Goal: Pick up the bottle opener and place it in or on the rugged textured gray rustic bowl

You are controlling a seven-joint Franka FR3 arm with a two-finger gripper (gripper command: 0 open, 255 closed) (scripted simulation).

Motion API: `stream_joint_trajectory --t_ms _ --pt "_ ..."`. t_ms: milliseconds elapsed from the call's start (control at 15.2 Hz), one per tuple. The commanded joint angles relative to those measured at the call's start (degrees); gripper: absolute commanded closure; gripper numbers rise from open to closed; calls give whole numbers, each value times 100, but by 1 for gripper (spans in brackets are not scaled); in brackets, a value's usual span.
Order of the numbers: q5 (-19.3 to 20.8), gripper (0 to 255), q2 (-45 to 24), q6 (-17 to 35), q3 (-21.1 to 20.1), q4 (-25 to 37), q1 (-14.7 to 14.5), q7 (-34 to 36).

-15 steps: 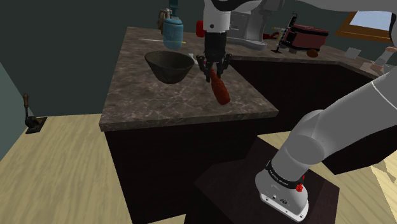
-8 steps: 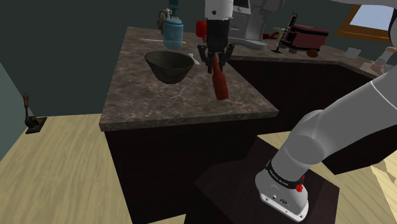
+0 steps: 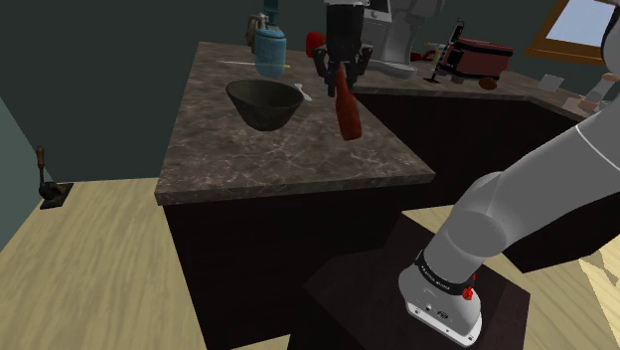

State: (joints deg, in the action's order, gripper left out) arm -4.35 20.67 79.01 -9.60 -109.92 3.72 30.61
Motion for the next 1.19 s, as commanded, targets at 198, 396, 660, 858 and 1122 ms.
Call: stream_joint_trajectory --t_ms 198,396,660,858,1122 --pt "11 255 -109 -378 2 484 6 26" --pt "20 255 -195 -613 3 807 10 42" --pt "28 255 -496 -825 -65 1321 -6 155" --pt "59 255 -1162 -855 -261 2020 -79 450" --pt "199 255 -2151 -1017 -502 3162 -240 857"
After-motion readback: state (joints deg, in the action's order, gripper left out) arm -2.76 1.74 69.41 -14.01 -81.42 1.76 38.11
